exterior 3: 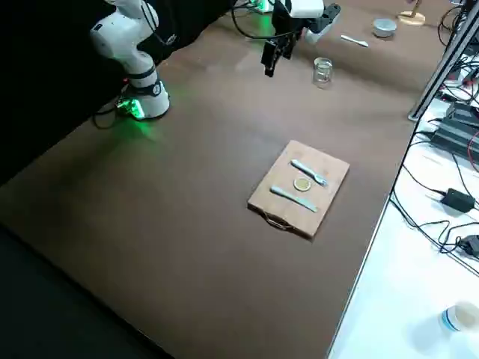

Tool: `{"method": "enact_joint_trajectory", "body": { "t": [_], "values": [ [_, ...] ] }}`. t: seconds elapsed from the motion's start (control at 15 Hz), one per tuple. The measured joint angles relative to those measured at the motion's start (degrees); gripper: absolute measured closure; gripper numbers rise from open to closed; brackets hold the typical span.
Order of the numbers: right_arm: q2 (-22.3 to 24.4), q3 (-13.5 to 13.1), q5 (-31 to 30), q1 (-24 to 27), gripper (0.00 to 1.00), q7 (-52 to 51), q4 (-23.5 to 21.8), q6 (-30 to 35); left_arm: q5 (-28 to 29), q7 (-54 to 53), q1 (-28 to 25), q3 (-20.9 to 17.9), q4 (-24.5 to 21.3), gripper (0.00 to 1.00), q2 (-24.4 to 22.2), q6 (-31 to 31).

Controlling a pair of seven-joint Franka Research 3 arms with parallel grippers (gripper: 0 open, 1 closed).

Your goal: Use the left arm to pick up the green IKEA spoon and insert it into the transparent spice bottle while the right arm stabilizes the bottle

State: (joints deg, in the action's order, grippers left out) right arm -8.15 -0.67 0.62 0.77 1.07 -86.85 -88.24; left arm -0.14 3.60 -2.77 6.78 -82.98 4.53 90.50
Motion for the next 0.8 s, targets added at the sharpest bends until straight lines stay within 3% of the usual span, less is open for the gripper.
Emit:
{"method": "enact_joint_trajectory", "body": {
  "t": [0.8],
  "values": [
    [0.01,0.01,0.00,0.03,0.00,-0.02,0.00,-0.19,-0.13,0.06,-0.03,-0.27,-1.31,0.01,2.94,-0.44]
  ]
}}
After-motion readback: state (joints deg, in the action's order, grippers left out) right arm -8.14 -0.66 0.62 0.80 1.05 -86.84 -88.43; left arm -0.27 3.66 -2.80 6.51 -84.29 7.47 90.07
